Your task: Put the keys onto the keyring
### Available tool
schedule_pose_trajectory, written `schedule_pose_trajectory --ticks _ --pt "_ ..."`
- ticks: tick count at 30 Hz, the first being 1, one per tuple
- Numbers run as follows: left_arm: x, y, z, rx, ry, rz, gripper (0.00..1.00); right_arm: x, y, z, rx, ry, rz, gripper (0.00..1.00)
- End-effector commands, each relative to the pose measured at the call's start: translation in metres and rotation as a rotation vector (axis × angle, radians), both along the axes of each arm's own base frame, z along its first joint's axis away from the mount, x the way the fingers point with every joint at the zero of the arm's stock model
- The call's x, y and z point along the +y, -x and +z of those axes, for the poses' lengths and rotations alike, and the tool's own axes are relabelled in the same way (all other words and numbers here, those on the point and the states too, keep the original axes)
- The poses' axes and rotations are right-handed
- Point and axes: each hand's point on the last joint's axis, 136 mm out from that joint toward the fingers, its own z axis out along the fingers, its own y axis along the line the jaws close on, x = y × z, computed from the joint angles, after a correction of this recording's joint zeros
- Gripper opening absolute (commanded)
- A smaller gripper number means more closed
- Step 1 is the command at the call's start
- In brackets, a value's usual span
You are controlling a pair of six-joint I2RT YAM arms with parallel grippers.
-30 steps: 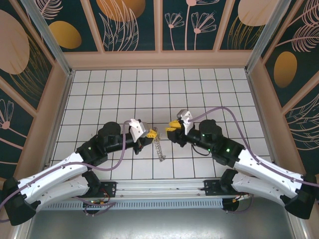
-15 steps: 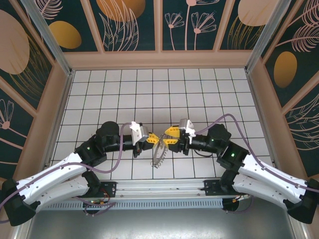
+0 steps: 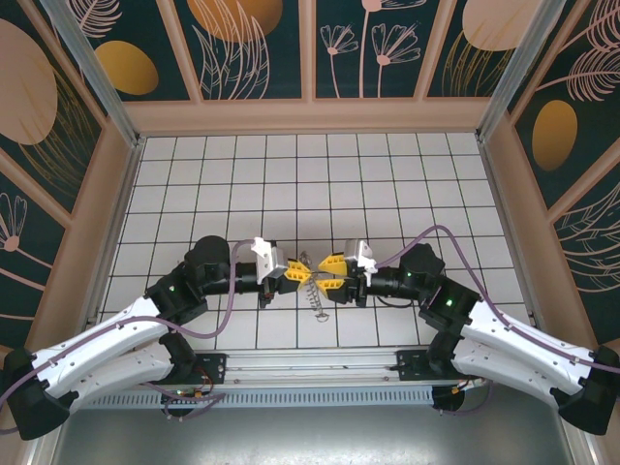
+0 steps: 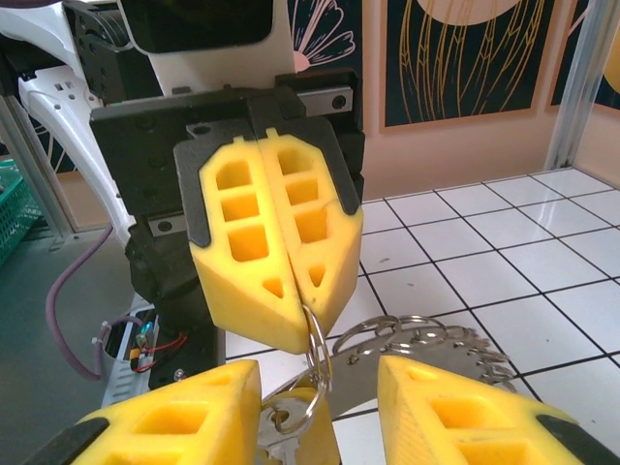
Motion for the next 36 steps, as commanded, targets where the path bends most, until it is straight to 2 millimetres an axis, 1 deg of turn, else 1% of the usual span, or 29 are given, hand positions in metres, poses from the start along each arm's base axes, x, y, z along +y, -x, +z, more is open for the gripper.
schedule_pose_trajectory --ticks 1,3,6,12,16,18,20,23,27,30,32,33,34,35,36 --pt "0.000 0.013 0.036 -0.059 0.107 -0.063 0.00 0.001 0.003 0.008 -0.040 -0.035 0.017 0.35" --pt "-0.001 0.014 0.035 -0.054 0.105 -0.073 0.00 0.002 0.004 0.008 -0.043 -0.037 0.021 0.31" --pt "-0.001 0.015 0.034 -0.050 0.105 -0.082 0.00 0.002 0.005 0.009 -0.046 -0.042 0.028 0.22" --pt "-0.001 0.016 0.035 -0.048 0.113 -0.085 0.00 0.003 0.005 0.005 -0.047 -0.025 0.031 0.01" --pt "-0.004 0.015 0.029 -0.022 0.088 -0.091 0.00 0.001 0.005 0.008 -0.069 -0.019 0.023 0.00" --pt "-0.005 0.010 0.022 -0.009 0.057 -0.068 0.00 -0.002 0.004 0.010 -0.084 -0.017 0.008 0.00" --pt "-0.005 -0.001 0.013 0.001 0.010 -0.011 0.00 -0.003 0.001 0.010 -0.093 0.008 -0.014 0.00" --pt "-0.004 -0.022 -0.003 0.007 -0.079 0.095 0.12 -0.003 -0.004 0.008 -0.097 0.067 -0.035 0.00" --pt "-0.006 -0.030 -0.015 0.016 -0.146 0.125 0.14 0.001 -0.013 0.001 -0.094 0.157 -0.057 0.00" --pt "-0.007 -0.035 -0.023 0.021 -0.185 0.137 0.14 0.004 -0.014 0.000 -0.103 0.204 -0.058 0.00" --pt "-0.008 -0.038 -0.025 0.019 -0.197 0.143 0.13 0.005 -0.013 0.001 -0.109 0.214 -0.055 0.00" --pt "-0.009 -0.037 -0.026 0.020 -0.199 0.138 0.10 0.005 -0.014 0.001 -0.111 0.218 -0.055 0.00" --pt "-0.010 -0.036 -0.026 0.021 -0.196 0.127 0.02 0.006 -0.014 0.001 -0.112 0.224 -0.057 0.00" --pt "-0.010 -0.035 -0.026 0.022 -0.193 0.120 0.00 0.006 -0.015 0.001 -0.112 0.234 -0.060 0.00" --pt "-0.011 -0.034 -0.026 0.022 -0.188 0.116 0.00 0.006 -0.016 -0.001 -0.112 0.242 -0.062 0.00"
